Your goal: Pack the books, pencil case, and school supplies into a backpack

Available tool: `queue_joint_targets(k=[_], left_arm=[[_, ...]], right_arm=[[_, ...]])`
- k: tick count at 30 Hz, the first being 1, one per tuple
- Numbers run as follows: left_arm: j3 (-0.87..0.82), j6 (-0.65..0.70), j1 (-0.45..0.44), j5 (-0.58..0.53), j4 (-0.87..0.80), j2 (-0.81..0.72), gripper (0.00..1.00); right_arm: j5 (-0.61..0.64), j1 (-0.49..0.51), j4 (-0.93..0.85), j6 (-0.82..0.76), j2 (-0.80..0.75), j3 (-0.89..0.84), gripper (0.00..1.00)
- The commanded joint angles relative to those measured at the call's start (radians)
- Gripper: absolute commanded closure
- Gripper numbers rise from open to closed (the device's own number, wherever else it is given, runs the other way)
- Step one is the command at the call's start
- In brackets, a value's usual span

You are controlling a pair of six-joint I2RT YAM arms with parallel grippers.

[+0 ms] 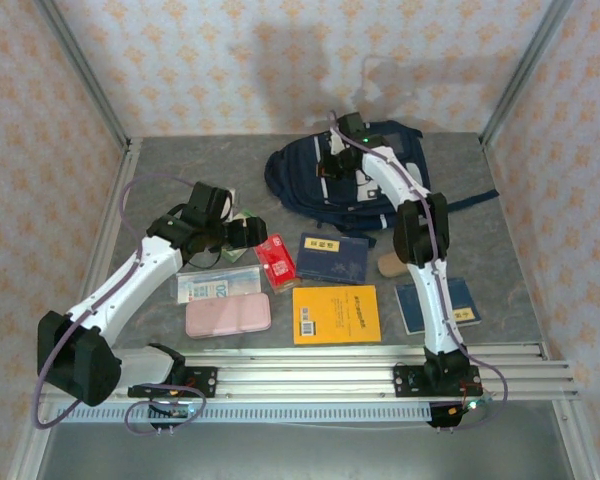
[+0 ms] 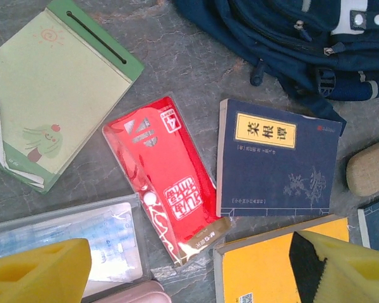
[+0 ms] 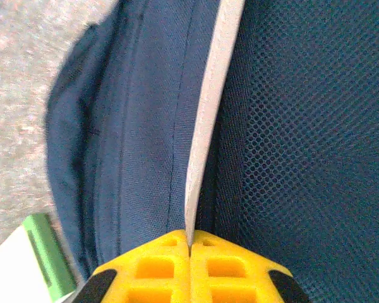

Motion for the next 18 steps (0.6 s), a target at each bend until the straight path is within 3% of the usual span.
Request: queue_joint_targets(k=[1, 13, 18], left_arm=[[0.008, 0.024, 0.006, -0.044, -0.020, -0.041, 0.16], [0.005, 0.025, 0.005, -0.064, -0.051, -0.100, 0.17], [0.008, 0.028, 0.006, -0.096, -0.070, -0.119, 0.17]], right_arm=[[0.047, -0.011, -0.024, 0.010, -0.175, -0.005, 1.00], [-0.006, -0.010, 0.024, 0.111, -0.435, -0.219, 1.00], [0.014, 0.047, -0.030, 0.104, -0.507, -0.286, 1.00]])
